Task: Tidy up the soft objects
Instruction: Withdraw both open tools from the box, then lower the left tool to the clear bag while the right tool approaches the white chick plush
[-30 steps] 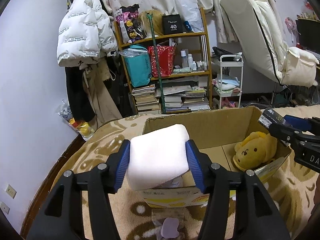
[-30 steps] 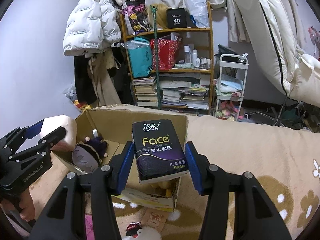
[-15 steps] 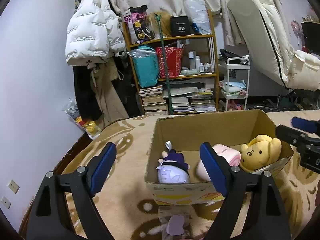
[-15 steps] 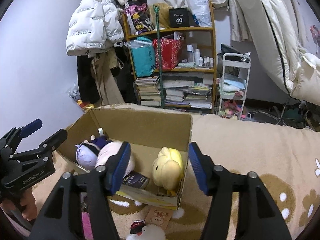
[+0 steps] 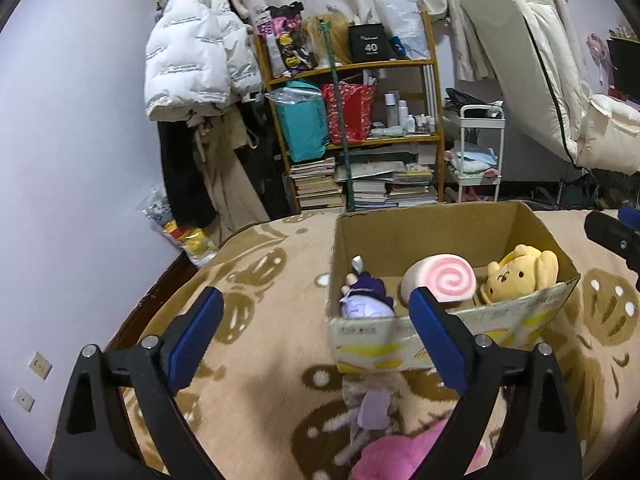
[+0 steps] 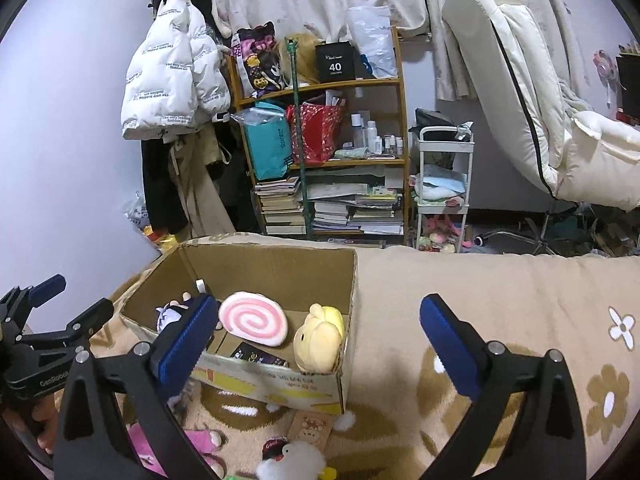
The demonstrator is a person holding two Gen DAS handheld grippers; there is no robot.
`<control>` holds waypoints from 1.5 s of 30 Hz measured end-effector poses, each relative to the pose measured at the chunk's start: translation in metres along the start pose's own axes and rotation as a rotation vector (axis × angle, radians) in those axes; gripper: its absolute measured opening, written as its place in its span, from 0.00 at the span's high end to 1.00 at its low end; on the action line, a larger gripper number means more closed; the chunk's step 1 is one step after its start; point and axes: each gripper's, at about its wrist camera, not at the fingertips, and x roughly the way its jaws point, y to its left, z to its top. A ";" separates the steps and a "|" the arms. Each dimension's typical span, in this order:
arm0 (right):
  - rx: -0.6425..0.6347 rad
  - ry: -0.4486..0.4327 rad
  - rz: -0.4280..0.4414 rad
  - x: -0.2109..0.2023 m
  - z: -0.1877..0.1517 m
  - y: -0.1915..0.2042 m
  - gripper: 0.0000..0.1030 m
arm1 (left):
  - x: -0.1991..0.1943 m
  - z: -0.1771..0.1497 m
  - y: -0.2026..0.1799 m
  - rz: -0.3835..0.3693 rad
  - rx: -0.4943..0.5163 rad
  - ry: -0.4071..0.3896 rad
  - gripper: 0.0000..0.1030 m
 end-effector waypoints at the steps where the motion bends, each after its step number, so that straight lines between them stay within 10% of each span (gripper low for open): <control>1: 0.000 0.002 -0.002 -0.003 -0.001 0.000 0.00 | -0.004 -0.001 0.002 0.001 -0.002 -0.001 0.08; 24: -0.009 0.063 0.004 -0.055 -0.029 0.020 0.00 | -0.044 -0.025 0.026 -0.007 -0.035 0.112 0.07; 45: 0.056 0.245 -0.019 -0.005 -0.047 0.014 0.00 | 0.005 -0.042 0.007 -0.056 0.008 0.213 0.07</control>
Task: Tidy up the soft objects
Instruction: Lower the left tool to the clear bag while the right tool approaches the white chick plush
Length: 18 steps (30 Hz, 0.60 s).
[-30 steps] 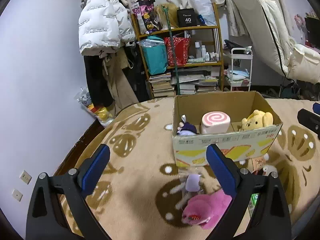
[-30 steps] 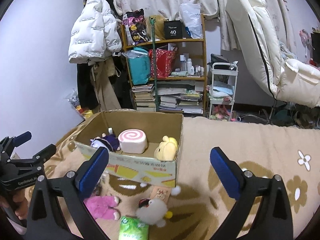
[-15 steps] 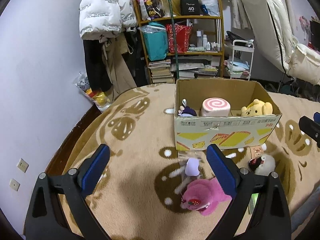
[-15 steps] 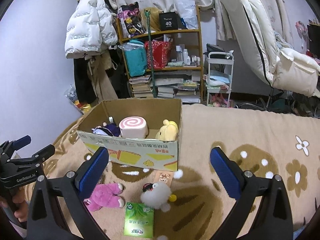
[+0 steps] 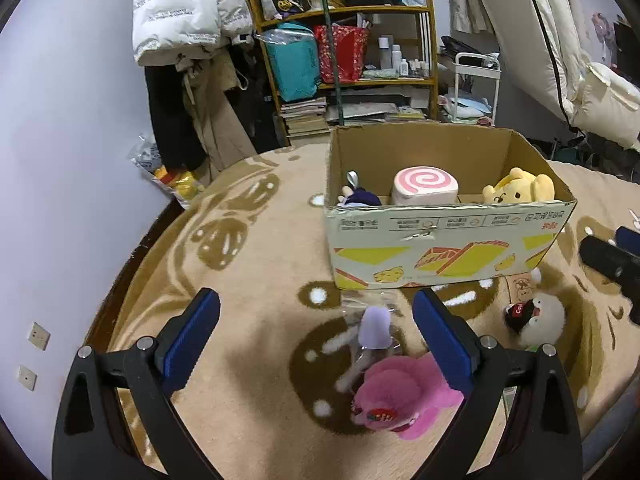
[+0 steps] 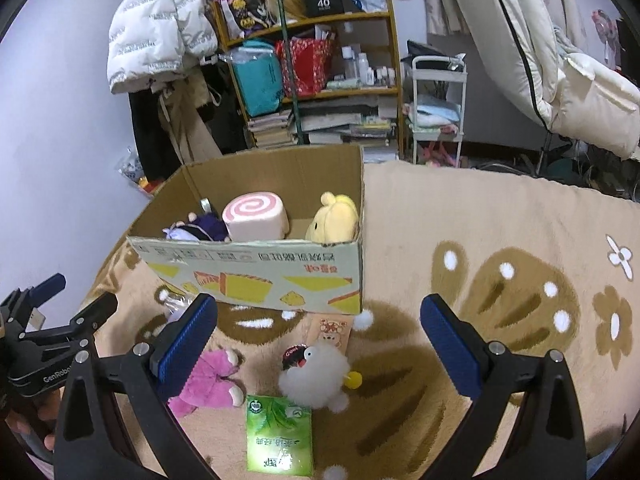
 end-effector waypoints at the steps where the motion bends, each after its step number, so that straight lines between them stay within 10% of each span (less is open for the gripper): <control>1: -0.003 0.008 0.001 0.003 0.000 0.001 0.00 | 0.003 0.001 -0.001 -0.004 0.001 0.005 0.07; 18: 0.011 0.191 -0.043 0.057 -0.011 -0.001 0.00 | 0.063 -0.005 -0.006 -0.004 -0.003 0.140 0.07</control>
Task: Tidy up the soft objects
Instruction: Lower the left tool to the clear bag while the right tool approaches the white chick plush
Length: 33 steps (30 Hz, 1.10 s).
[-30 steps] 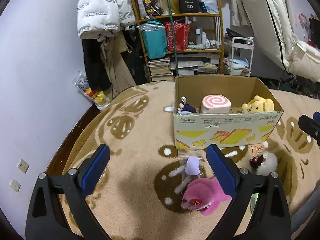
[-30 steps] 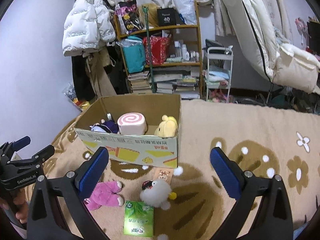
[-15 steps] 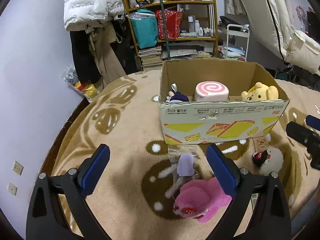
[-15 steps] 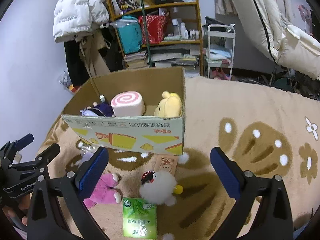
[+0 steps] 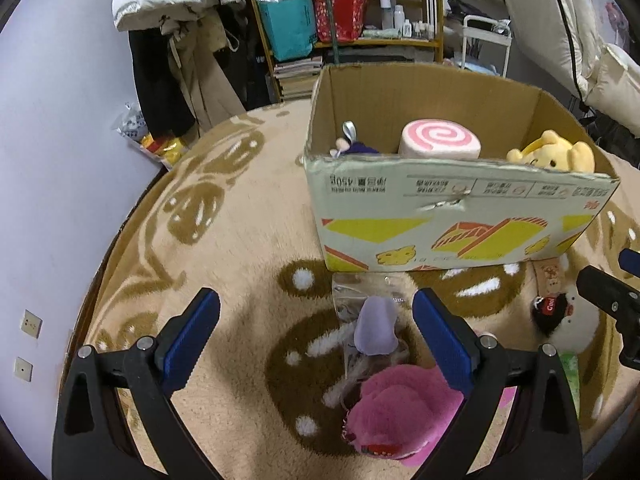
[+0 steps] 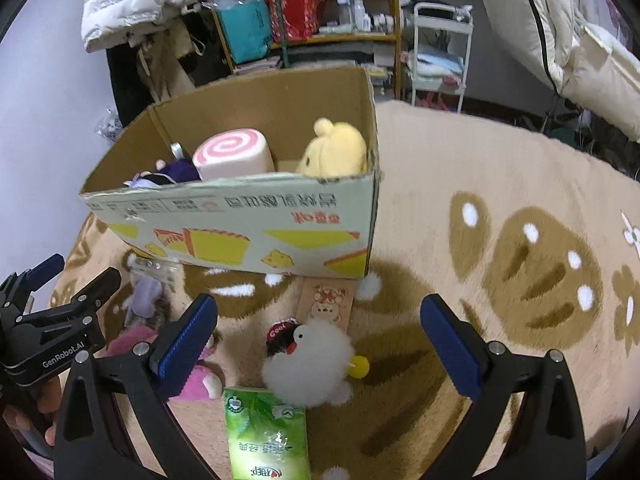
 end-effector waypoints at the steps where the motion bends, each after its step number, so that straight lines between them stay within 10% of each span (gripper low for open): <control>1: 0.002 0.007 -0.001 0.002 0.000 0.000 0.00 | 0.003 -0.001 -0.001 0.003 0.001 0.007 0.07; 33: -0.061 0.292 -0.052 0.069 -0.022 0.026 0.00 | 0.060 -0.014 -0.007 -0.116 -0.015 0.198 0.07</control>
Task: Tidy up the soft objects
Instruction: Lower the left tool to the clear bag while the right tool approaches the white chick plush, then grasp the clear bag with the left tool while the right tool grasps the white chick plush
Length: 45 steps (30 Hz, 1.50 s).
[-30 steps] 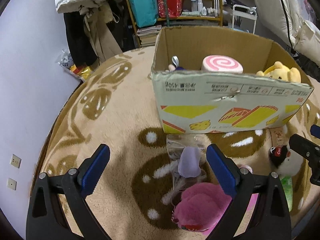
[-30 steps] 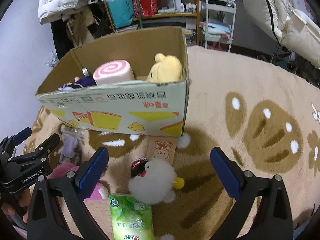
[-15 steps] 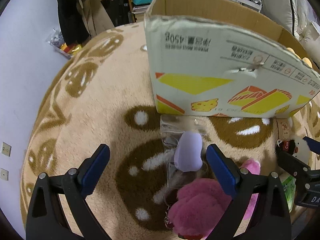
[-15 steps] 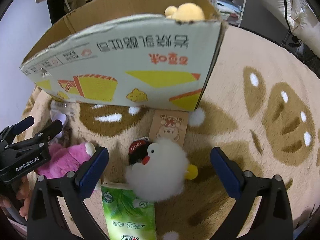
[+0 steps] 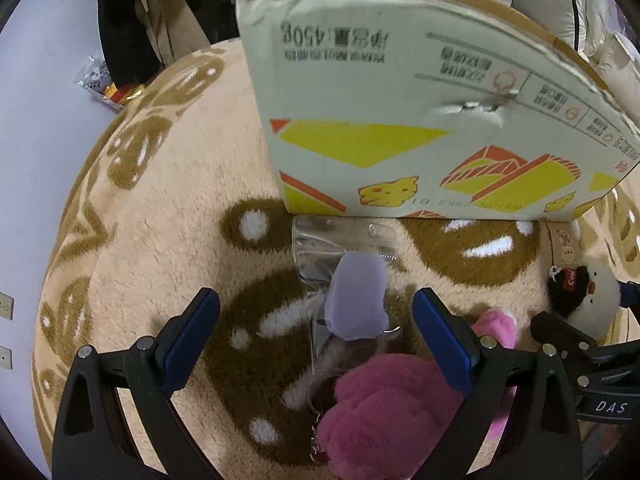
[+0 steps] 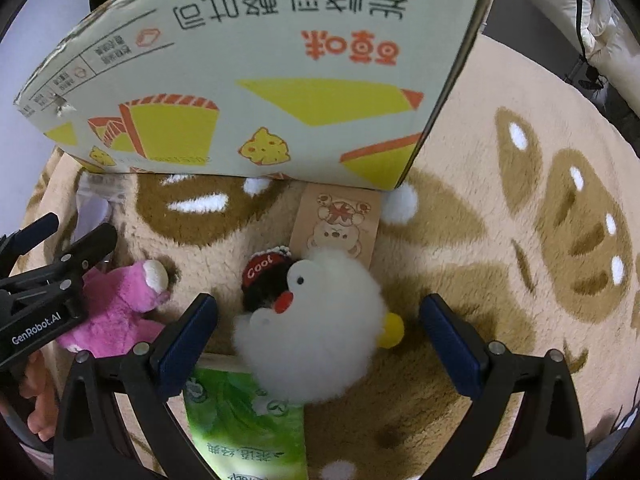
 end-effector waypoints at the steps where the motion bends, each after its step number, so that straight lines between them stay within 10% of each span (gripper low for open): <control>1: 0.003 0.002 0.001 0.001 0.000 0.000 0.00 | 0.002 0.000 0.000 0.001 -0.002 0.005 0.07; 28: 0.051 0.059 0.027 0.031 0.013 -0.023 0.00 | 0.010 -0.001 0.002 0.009 -0.013 0.016 0.10; 38: 0.120 0.048 0.080 0.026 0.016 -0.051 0.15 | -0.002 -0.003 0.004 -0.018 -0.022 0.012 0.54; 45: 0.063 0.039 0.063 0.022 0.012 -0.039 0.27 | -0.007 -0.005 0.013 -0.041 -0.073 0.015 0.59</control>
